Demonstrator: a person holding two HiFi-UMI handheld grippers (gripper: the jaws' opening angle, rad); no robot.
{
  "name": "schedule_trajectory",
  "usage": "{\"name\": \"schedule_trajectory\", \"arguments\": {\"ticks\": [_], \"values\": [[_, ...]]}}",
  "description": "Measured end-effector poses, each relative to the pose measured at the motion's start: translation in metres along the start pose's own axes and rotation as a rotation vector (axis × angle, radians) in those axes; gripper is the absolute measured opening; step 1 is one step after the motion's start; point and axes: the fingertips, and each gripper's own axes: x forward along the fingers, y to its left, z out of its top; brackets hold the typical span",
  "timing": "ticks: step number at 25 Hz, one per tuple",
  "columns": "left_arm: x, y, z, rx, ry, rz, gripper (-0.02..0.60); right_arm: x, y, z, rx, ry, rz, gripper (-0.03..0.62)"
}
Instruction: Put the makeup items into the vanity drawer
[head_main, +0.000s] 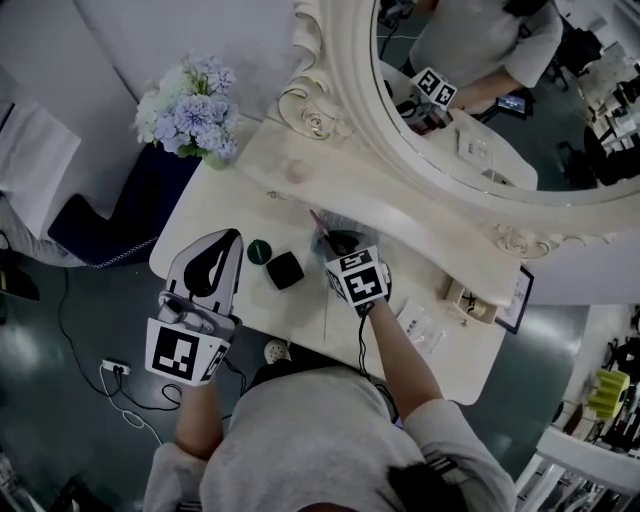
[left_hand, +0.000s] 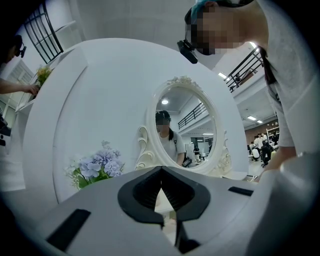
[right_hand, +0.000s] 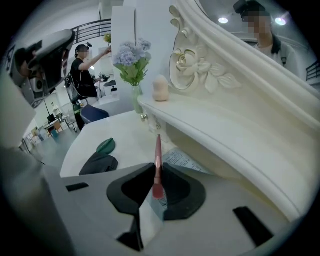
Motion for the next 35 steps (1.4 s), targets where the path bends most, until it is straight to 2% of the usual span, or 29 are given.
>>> {"name": "schedule_trajectory", "arguments": {"ticks": [8, 16, 25, 35], "values": [[0.001, -0.013, 0.007, 0.006, -0.021, -0.044, 0.014, -0.053, 0.011, 0.03, 0.115, -0.227, 0.007, 0.06], [0.001, -0.031, 0.015, 0.009, -0.045, -0.098, 0.014, -0.113, 0.014, 0.053, 0.176, -0.441, -0.01, 0.06], [0.003, -0.065, 0.025, 0.018, -0.078, -0.184, 0.014, -0.172, 0.003, 0.053, 0.229, -0.593, -0.087, 0.06], [-0.001, -0.11, 0.031, 0.024, -0.1, -0.285, 0.014, -0.237, -0.013, 0.025, 0.294, -0.703, -0.212, 0.06]]}}
